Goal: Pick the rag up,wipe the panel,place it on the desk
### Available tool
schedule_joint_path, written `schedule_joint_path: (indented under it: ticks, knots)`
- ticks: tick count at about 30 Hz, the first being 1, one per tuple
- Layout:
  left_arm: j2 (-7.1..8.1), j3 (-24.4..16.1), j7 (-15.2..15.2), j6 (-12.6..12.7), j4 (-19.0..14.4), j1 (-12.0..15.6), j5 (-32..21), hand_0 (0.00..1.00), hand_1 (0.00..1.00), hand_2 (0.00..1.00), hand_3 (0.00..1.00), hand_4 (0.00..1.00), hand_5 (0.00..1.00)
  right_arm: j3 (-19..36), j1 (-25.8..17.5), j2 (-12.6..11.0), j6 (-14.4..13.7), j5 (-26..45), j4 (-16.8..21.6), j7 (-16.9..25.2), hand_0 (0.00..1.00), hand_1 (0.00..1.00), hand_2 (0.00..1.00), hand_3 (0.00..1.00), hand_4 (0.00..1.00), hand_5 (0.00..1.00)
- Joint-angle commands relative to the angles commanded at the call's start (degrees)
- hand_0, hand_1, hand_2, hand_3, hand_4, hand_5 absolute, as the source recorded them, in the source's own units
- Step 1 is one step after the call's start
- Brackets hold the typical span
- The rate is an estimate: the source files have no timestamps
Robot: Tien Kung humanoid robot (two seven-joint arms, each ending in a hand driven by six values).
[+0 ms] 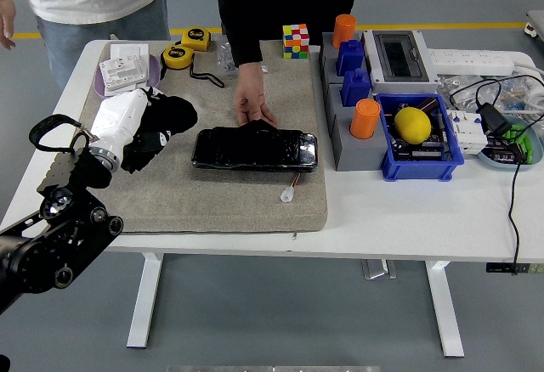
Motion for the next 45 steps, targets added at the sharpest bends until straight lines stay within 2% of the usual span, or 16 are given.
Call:
schedule_joint_path:
  ticks: [8, 21, 38, 45]
  knots:
    - [-0.71, 3.61, 0.65, -0.07, -1.45, -0.12, 0.26, 0.251, 0.173, 0.408, 0.251, 0.216, 0.002, -0.4, 0.04, -0.09, 0.31, 0.47, -0.43, 0.33, 0.703, 0.476, 0.652, 0.617, 0.998, 0.688]
    - [-1.3, 9.57, 1.02, -0.08, -3.6, -2.58, 0.4, 0.244, 0.17, 0.413, 0.254, 0.208, 0.002, -0.08, 0.15, -0.23, 0.8, 0.77, -1.1, 0.36, 0.7, 0.476, 0.652, 0.617, 0.998, 0.689]
    - [-4.72, 16.91, 1.01, -0.07, -2.6, -7.16, -0.73, 0.241, 0.165, 0.415, 0.256, 0.19, 0.002, -0.44, 0.63, -0.83, 1.5, 0.79, -1.29, -0.19, 0.7, 0.474, 0.651, 0.616, 0.998, 0.691]
    - [-5.64, 18.85, 1.01, -0.01, -2.35, -8.61, -1.07, 0.241, 0.164, 0.416, 0.26, 0.184, 0.002, -0.59, 0.82, -1.12, 1.82, 0.43, -1.3, -0.58, 0.7, 0.474, 0.651, 0.617, 0.998, 0.692]
